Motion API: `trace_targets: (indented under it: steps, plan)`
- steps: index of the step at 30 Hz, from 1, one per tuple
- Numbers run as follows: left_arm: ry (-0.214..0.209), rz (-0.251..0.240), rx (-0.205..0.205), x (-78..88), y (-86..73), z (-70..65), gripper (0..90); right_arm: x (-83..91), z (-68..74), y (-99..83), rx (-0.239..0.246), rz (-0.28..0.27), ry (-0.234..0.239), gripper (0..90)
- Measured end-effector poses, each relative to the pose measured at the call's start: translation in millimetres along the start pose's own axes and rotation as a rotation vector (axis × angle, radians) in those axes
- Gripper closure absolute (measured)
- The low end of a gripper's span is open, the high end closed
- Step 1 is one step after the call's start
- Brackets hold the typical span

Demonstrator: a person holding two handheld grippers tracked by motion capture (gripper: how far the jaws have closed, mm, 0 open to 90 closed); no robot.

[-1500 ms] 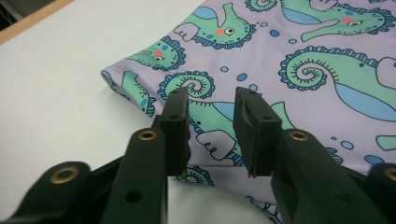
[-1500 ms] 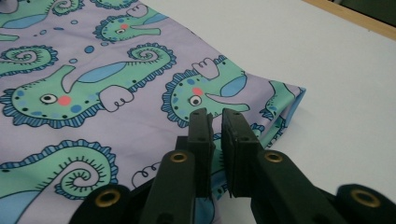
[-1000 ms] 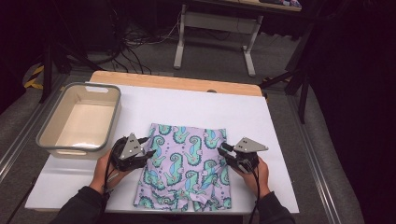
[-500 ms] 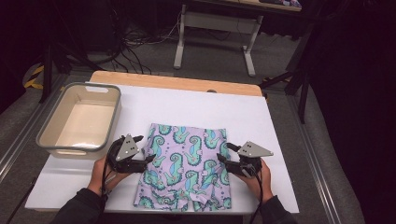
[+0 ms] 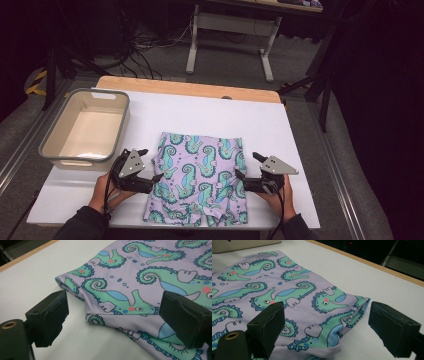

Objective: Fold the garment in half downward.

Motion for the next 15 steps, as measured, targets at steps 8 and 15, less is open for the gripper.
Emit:
trace_targets:
  steps: [8, 15]
  plan:
    - [0.001, -0.014, 0.000, 9.5, -5.0, -1.5, 6.7, 8.1, -0.6, -5.0, 0.006, 0.000, -0.012, 15.4]
    - [0.013, -0.013, 0.000, 12.9, -9.0, -2.9, 7.7, 9.0, -1.2, -9.2, 0.008, 0.011, -0.008, 14.9]
Point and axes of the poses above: each handheld gripper's, and its own axes: x roughly backward along the jaws, y roughly out of its top, z roughly to its left, the point moved 3 cm from there along -x, roughly forward along the jaws, and after that the axes turned 2 degrees about -y, right-handed, at the moved point
